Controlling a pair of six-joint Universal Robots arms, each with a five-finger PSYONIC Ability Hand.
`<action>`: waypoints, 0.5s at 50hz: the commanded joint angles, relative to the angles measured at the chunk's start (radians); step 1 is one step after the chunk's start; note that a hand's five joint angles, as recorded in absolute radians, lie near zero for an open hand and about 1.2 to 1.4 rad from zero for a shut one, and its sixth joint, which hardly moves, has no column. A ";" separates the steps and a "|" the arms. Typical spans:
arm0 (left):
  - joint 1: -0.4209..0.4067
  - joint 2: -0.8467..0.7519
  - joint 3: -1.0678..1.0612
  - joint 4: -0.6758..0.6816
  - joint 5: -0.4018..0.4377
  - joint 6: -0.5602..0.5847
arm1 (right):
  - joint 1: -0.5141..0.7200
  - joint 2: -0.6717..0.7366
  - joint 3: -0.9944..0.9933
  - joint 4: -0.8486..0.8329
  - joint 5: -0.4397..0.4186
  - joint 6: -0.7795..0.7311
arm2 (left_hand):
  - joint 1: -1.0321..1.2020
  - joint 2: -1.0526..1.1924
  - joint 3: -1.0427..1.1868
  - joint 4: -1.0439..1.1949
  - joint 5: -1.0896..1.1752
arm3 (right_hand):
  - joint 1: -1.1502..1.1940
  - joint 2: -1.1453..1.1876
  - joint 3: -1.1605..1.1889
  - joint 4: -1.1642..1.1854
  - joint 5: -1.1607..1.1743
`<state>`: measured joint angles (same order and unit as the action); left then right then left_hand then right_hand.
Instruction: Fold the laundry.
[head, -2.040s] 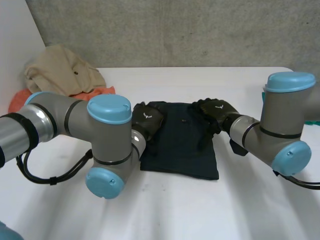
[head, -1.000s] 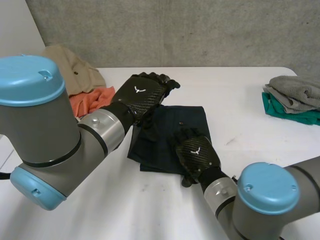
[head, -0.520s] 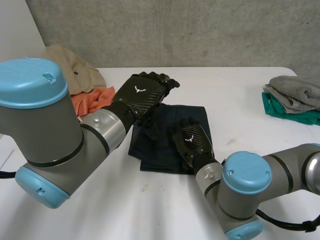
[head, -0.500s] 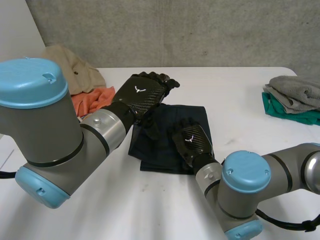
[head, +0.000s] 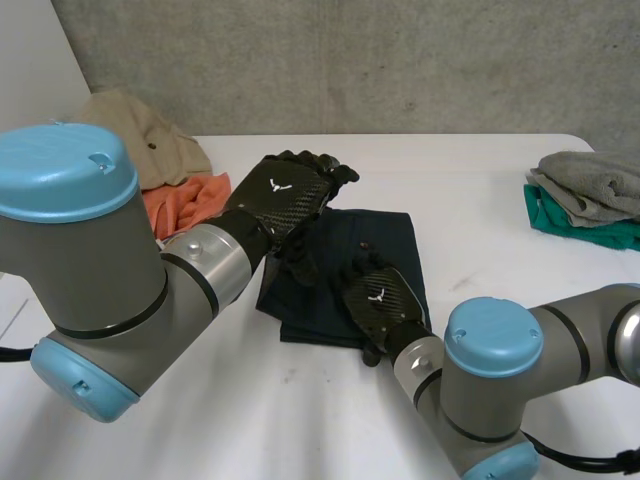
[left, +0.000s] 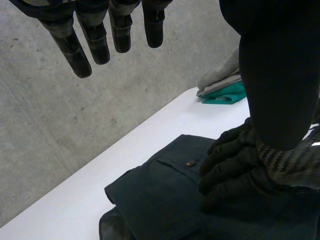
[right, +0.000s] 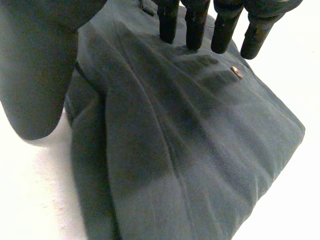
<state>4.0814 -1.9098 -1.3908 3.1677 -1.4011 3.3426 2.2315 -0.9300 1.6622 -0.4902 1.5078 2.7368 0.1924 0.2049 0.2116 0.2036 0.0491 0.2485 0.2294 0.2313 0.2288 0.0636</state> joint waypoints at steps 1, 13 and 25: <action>0.002 0.000 0.001 0.002 0.001 0.000 | 0.000 0.054 -0.062 -0.002 0.006 -0.011 | 0.021 0.009 0.002 0.010 -0.010 | 0.162 0.181 0.179 0.182 0.172; 0.002 0.000 0.001 0.008 0.001 0.000 | 0.000 0.083 -0.131 -0.001 0.000 -0.005 | 0.021 0.009 0.002 0.010 -0.010 | 0.195 0.214 0.212 0.214 0.205; 0.002 0.000 -0.002 0.008 0.001 0.000 | 0.000 0.134 -0.205 0.001 0.012 -0.006 | 0.021 0.009 0.002 0.010 -0.010 | 0.256 0.275 0.273 0.276 0.266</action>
<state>4.0835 -1.9098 -1.3915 3.1754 -1.4005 3.3426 2.2320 -0.8234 1.4885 -0.4896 1.5097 2.7306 0.1924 0.2049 0.2116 0.2036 0.0491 0.3782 0.3779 0.3777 0.3732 0.1715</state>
